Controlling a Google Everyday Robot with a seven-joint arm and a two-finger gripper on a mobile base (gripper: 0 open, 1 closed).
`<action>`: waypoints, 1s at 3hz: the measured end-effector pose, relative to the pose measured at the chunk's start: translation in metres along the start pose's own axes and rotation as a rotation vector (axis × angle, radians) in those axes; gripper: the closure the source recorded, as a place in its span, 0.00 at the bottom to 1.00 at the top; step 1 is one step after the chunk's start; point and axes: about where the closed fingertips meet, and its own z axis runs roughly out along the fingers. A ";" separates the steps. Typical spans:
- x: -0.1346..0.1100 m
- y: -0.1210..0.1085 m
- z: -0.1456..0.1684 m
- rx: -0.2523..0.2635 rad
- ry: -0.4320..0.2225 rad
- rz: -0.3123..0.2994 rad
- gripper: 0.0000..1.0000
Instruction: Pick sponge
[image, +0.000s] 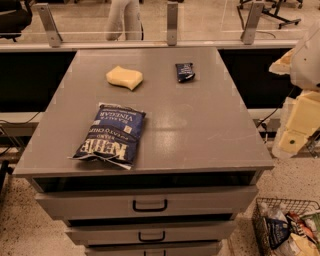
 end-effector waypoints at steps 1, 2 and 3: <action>0.000 0.000 0.000 0.000 0.000 0.000 0.00; -0.013 -0.016 0.020 -0.012 -0.054 -0.012 0.00; -0.049 -0.062 0.057 0.008 -0.141 -0.021 0.00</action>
Offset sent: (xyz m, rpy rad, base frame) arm 0.0631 0.0280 -0.0352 0.1350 0.0043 0.0729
